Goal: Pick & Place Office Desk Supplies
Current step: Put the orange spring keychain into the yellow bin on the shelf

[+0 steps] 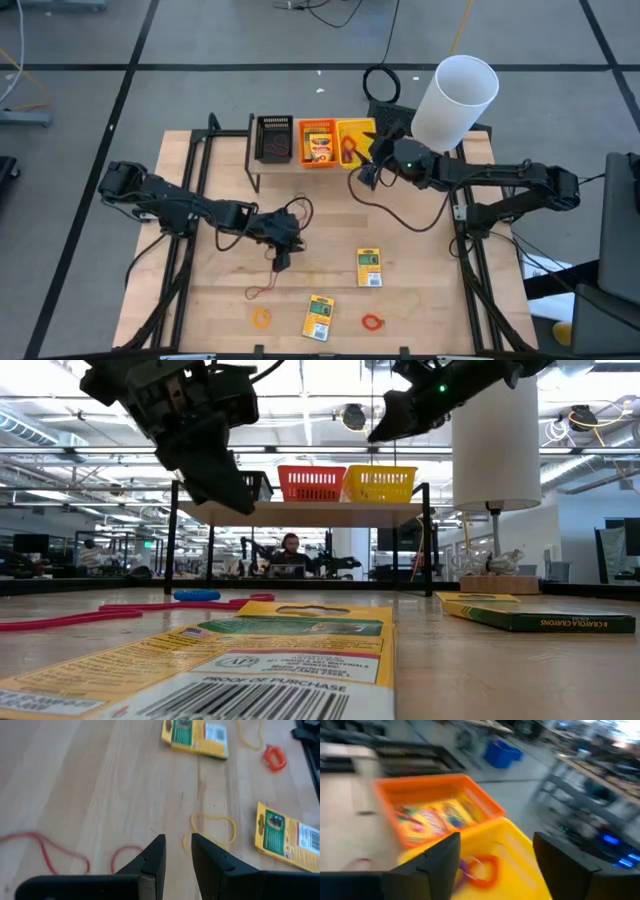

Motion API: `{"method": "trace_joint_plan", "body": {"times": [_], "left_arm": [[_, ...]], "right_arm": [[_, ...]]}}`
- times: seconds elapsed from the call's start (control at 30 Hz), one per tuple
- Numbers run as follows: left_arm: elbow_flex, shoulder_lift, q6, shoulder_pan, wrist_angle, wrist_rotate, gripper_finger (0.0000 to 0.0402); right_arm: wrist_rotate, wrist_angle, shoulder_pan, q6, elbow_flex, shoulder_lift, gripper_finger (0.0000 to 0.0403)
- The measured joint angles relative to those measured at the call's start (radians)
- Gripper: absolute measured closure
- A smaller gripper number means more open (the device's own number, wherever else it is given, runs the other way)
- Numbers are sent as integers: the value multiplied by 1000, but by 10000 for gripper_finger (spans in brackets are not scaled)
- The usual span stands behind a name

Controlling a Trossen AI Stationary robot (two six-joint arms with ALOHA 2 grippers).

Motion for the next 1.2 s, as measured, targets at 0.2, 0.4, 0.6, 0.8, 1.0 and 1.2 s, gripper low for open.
{"method": "trace_joint_plan", "body": {"times": [0.2, 0.4, 0.6, 0.8, 1.0, 1.2], "left_arm": [[0, 0, 117, 4, 149, -1, 321], [0, 0, 166, -11, 182, -2, 321], [0, 0, 169, -66, 126, -32, 321], [0, 0, 188, -120, 117, -71, 321], [0, 0, 175, -147, 113, -73, 321], [0, 0, 141, -160, 107, -59, 321]], "right_arm": [[-420, 29, 68, 113, 0, -1, 134], [-582, 130, 251, 206, -101, 17, 152], [-504, 276, 486, 249, -254, 23, 173], [-434, 421, 710, 339, -323, 72, 187], [-288, 562, 855, 348, -295, 242, 191], [-266, 582, 892, 520, -242, 410, 191]]}}
